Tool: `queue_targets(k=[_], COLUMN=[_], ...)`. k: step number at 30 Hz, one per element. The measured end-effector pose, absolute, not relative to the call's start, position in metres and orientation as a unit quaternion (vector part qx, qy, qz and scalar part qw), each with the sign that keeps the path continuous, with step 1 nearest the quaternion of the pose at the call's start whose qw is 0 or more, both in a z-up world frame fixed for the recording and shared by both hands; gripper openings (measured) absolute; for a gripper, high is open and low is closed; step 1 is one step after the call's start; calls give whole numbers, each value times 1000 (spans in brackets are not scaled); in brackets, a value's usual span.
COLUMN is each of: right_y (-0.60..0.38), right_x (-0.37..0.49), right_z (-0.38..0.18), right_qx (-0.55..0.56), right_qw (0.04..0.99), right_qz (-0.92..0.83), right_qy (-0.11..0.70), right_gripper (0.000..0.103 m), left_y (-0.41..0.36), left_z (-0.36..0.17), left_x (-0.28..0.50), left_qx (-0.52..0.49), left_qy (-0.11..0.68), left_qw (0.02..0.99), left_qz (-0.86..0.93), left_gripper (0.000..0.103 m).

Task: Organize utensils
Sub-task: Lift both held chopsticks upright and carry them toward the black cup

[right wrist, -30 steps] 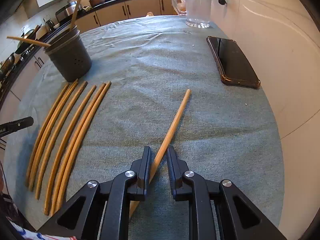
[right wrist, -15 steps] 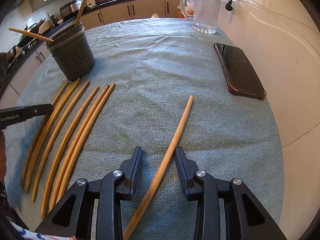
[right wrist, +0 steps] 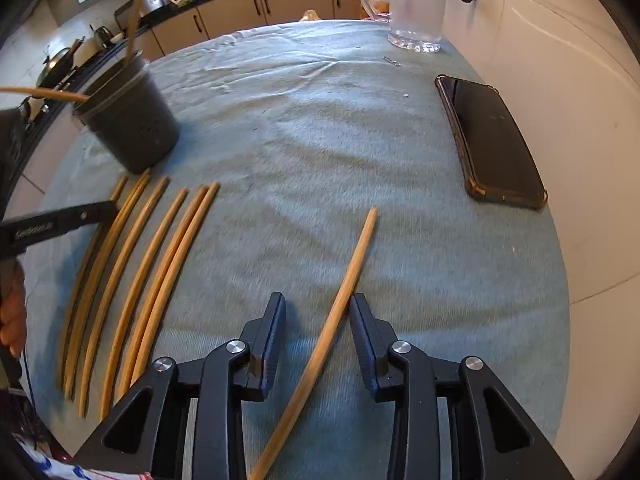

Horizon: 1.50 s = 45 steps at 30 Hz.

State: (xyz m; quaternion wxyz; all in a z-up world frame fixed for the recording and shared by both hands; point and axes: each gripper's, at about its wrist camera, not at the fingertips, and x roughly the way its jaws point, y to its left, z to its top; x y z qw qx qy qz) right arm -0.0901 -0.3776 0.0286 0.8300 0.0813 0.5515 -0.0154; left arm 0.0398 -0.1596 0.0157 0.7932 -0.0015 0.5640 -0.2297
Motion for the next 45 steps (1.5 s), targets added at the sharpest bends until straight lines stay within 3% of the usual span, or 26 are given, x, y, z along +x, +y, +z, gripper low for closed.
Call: queue_targets(k=[3, 4, 7, 14, 25, 36, 38, 40, 45], right_y=[-371, -368, -366, -368, -333, -335, -337, -339, -341], right_x=[-77, -73, -67, -91, -144, -145, -144, -142, -140], right_z=[28, 28, 28, 47, 116, 94, 92, 90, 91], right_qx=[61, 52, 46, 103, 85, 137, 140, 143, 147], right_qw=[829, 831, 837, 865, 923, 899, 898, 897, 896], right_qz=[-26, -31, -33, -5, 28, 55, 53, 55, 60], right_qy=[555, 553, 545, 492, 375, 411, 414, 415, 414], right_gripper=[29, 19, 7, 6, 6, 7, 7, 7, 7], left_y=[-156, -156, -152, -119, -97, -134, -143, -154, -168], left_z=[15, 15, 18, 67, 124, 41, 34, 28, 19], left_x=[38, 36, 26, -4, -59, -8, -1, 8, 28], left_qx=[-9, -4, 6, -25, -55, 3, 16, 34, 56], left_qy=[557, 553, 533, 465, 383, 504, 512, 517, 525], left_qw=[798, 801, 816, 856, 887, 826, 822, 821, 821], left_qz=[-231, -231, -222, -223, -252, -253, -249, -242, -218], left_gripper=[0, 0, 0, 0, 0, 1, 4, 16, 16])
